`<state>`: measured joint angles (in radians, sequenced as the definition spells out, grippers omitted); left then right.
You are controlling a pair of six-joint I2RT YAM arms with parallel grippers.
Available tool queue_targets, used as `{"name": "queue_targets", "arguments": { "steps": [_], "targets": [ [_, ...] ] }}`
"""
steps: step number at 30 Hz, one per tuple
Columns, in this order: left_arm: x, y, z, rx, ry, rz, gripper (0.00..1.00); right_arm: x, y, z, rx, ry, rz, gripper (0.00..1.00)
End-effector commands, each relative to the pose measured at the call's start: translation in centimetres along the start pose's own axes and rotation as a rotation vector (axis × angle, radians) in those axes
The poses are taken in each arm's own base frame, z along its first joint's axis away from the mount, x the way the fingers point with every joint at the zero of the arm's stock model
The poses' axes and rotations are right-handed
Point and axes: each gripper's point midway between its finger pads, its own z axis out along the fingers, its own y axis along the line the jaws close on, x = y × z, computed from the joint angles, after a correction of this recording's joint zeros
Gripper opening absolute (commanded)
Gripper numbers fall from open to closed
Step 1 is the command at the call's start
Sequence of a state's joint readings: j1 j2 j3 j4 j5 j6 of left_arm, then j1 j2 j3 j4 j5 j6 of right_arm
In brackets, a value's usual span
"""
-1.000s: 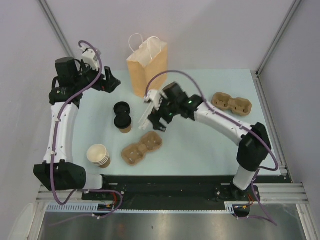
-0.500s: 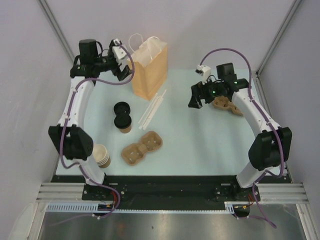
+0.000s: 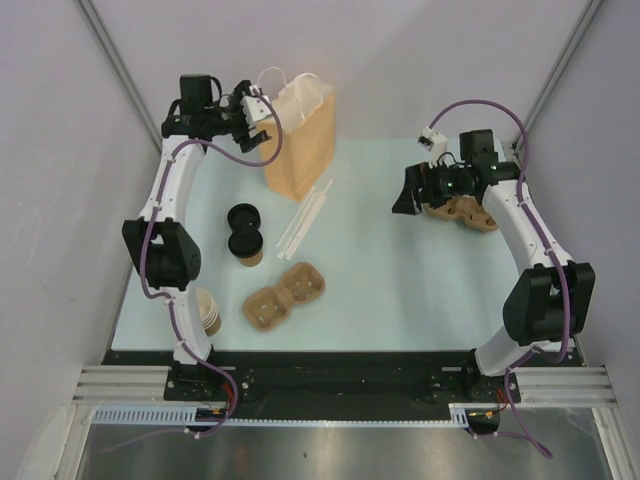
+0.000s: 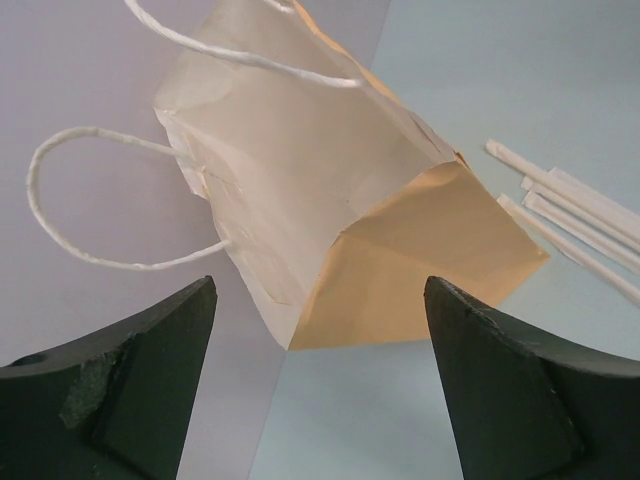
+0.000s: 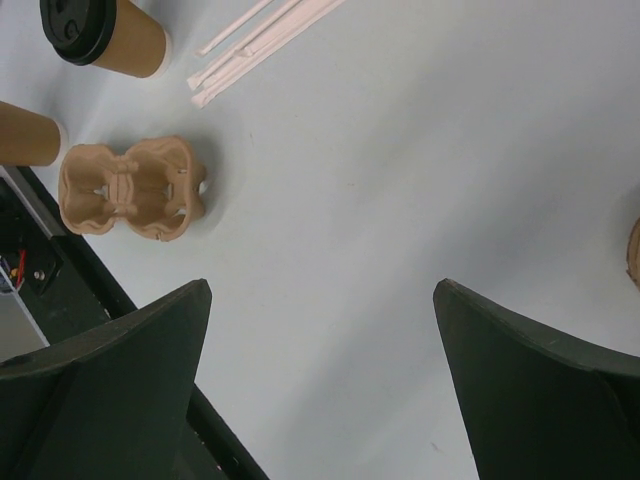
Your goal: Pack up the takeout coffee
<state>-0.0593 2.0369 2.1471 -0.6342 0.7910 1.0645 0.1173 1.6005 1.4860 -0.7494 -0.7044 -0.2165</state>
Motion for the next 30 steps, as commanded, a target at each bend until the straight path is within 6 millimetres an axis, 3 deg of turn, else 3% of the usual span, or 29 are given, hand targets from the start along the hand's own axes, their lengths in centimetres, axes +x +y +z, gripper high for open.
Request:
{"name": "queue_targets", "arguments": {
  "steps": [1,8,14,16,17,18,21,24,28,30],
  "targets": [
    [-0.1,0.7,0.9,-0.006,0.021,0.149,0.89,-1.2,1.0,-1.6,-0.019,-0.056,0.003,1.0],
    [0.9,-0.5,3.6,0.029,0.055,0.217,0.83,-0.7,0.3,-2.1,-0.002,-0.054,0.026,1.0],
    [1.1,-1.8,5.2,0.058,0.1,0.238,0.52,-0.8,-0.7,-2.4,0.004,-0.071,0.058,1.0],
    [0.6,-1.8,5.3,0.056,0.101,0.252,0.35,-1.2,-1.0,-3.1,0.017,-0.091,0.064,1.0],
    [-0.2,-1.4,5.0,0.043,0.09,0.264,0.28,-1.3,-1.1,-3.3,0.019,-0.099,0.064,1.0],
    [-0.7,-1.3,4.8,0.034,0.08,0.259,0.14,-1.4,-1.3,-3.6,0.024,-0.107,0.069,1.0],
    [-4.0,-0.3,3.8,-0.016,0.023,0.27,0.0,-1.8,-2.0,-5.0,0.042,-0.14,0.088,1.0],
    [-8.2,0.9,2.8,-0.094,-0.04,0.25,0.0,-2.0,-2.7,-6.3,0.052,-0.169,0.113,0.99],
    [-14.1,0.0,2.2,-0.126,-0.112,0.246,0.0,-2.3,-3.1,-7.8,0.062,-0.205,0.137,1.0],
    [-15.9,-0.9,1.9,-0.133,-0.12,0.203,0.0,-2.3,-3.5,-8.7,0.082,-0.216,0.148,1.0]
  ]
}}
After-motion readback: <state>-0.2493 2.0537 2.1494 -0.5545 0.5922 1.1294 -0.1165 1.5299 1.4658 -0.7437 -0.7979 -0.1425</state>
